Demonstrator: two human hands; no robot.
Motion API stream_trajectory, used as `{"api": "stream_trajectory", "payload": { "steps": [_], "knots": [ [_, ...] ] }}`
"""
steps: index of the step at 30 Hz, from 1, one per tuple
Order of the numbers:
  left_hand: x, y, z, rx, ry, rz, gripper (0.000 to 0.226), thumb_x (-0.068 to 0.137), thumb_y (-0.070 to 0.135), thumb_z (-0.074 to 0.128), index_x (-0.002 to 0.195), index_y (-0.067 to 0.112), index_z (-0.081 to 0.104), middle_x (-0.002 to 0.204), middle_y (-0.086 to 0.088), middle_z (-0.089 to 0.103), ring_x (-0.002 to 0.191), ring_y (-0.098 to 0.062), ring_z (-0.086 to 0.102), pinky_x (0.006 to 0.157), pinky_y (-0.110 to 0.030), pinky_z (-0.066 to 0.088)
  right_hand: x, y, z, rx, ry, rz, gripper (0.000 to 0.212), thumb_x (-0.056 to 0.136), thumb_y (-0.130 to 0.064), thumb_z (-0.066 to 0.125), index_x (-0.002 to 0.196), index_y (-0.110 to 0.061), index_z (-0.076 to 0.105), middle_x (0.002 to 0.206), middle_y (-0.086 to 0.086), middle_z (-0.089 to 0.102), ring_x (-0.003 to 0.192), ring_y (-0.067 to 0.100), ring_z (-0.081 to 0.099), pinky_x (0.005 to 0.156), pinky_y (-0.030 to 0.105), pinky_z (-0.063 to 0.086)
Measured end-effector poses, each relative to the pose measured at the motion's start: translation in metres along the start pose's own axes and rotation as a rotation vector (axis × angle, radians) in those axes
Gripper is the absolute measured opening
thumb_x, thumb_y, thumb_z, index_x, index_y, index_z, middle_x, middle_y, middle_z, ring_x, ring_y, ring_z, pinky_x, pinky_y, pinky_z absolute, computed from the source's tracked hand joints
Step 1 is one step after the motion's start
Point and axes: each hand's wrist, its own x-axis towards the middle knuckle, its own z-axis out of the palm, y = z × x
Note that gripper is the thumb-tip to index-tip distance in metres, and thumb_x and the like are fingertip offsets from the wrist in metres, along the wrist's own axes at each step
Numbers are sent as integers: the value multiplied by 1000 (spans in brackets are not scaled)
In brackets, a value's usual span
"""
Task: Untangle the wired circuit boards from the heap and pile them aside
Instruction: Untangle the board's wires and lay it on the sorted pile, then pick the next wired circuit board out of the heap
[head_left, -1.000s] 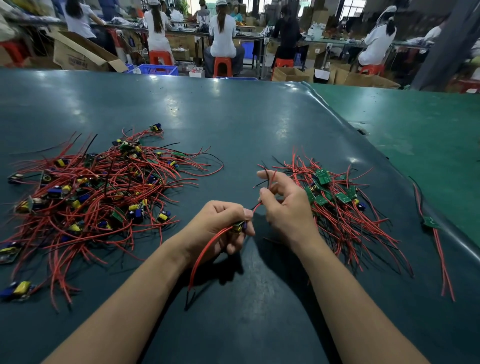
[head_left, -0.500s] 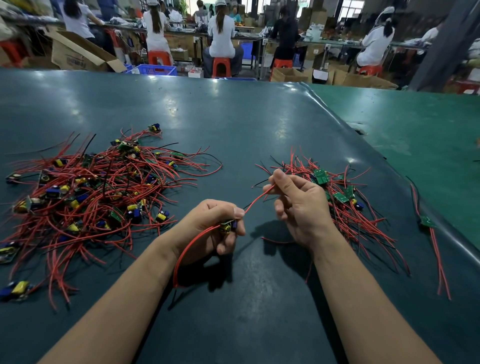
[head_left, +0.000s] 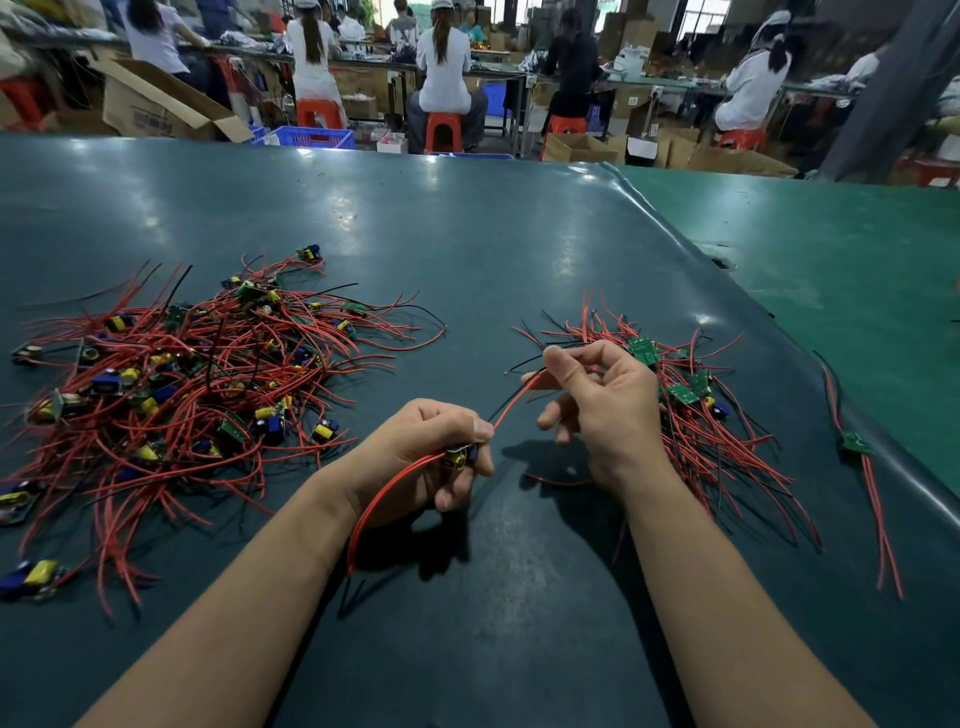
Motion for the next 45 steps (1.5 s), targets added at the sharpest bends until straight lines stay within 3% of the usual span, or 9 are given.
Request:
{"api": "stream_trajectory", "payload": {
  "steps": [5, 9, 14, 21, 23, 27, 32, 39, 45],
  "knots": [
    [-1, -1, -2, 6, -33, -8, 26, 74, 13, 54, 52, 2, 59, 40, -6, 47, 28, -11, 41, 32, -15, 31, 2, -1, -5, 115, -5, 49, 19, 88, -24, 65, 82, -5, 65, 75, 10, 75, 37, 12, 57, 32, 15, 33],
    [1, -3, -4, 73, -58, -25, 27, 77, 17, 56, 53, 7, 64, 42, -7, 48, 30, -13, 41, 34, -15, 34, 1, 5, -3, -129, 58, -4, 19, 99, -15, 57, 84, -8, 66, 76, 7, 75, 38, 13, 59, 32, 17, 36],
    [7, -7, -7, 13, 113, 87, 29, 78, 23, 58, 54, 11, 68, 45, -4, 51, 35, -12, 44, 35, -18, 35, 1, 4, 8, 12, 25, 188, 43, 105, -37, 41, 140, -13, 36, 104, 11, 71, 44, 24, 65, 32, 20, 41],
    [11, -14, -8, 114, 135, 155, 26, 82, 26, 62, 63, 12, 72, 68, -19, 59, 46, -18, 48, 39, -19, 38, -17, 3, 14, -15, -395, 370, 35, 80, -45, 66, 85, -11, 74, 51, -1, 53, 35, 4, 38, 34, 12, 23],
    [11, -15, -8, 158, 121, 144, 27, 82, 29, 61, 63, 12, 72, 71, -23, 58, 46, -20, 47, 40, -20, 39, -19, 2, 16, 48, -423, 361, 22, 83, -32, 68, 85, -11, 75, 47, -5, 47, 35, 2, 34, 34, 11, 24],
    [9, -14, -11, 211, 48, 101, 29, 72, 39, 67, 59, 13, 69, 62, -19, 53, 43, -19, 44, 41, -18, 34, -7, -2, 8, 96, -123, 292, 14, 93, -19, 63, 84, -13, 73, 45, -8, 43, 32, 2, 30, 31, 10, 18],
    [9, -11, -10, 41, 31, 140, 24, 75, 31, 66, 60, 12, 70, 47, -5, 46, 39, -14, 37, 42, -17, 28, 1, -3, 3, 231, 125, 173, 24, 100, -26, 54, 92, -8, 66, 48, -3, 55, 31, 6, 40, 31, 12, 24],
    [13, -10, -10, -76, 275, 269, 26, 84, 30, 65, 82, 6, 76, 73, -14, 67, 58, -19, 58, 63, -26, 47, -24, -2, 21, -53, -466, 325, 30, 72, -48, 70, 74, -19, 75, 49, -6, 44, 37, 3, 34, 35, 13, 23],
    [17, -8, -13, -32, 340, 268, 43, 74, 44, 63, 102, 13, 72, 68, -2, 59, 57, -16, 45, 54, -22, 39, -23, -6, 19, 83, -396, 330, 16, 77, -22, 70, 85, -9, 64, 58, 1, 62, 37, 6, 45, 32, 12, 26]
  ]
}}
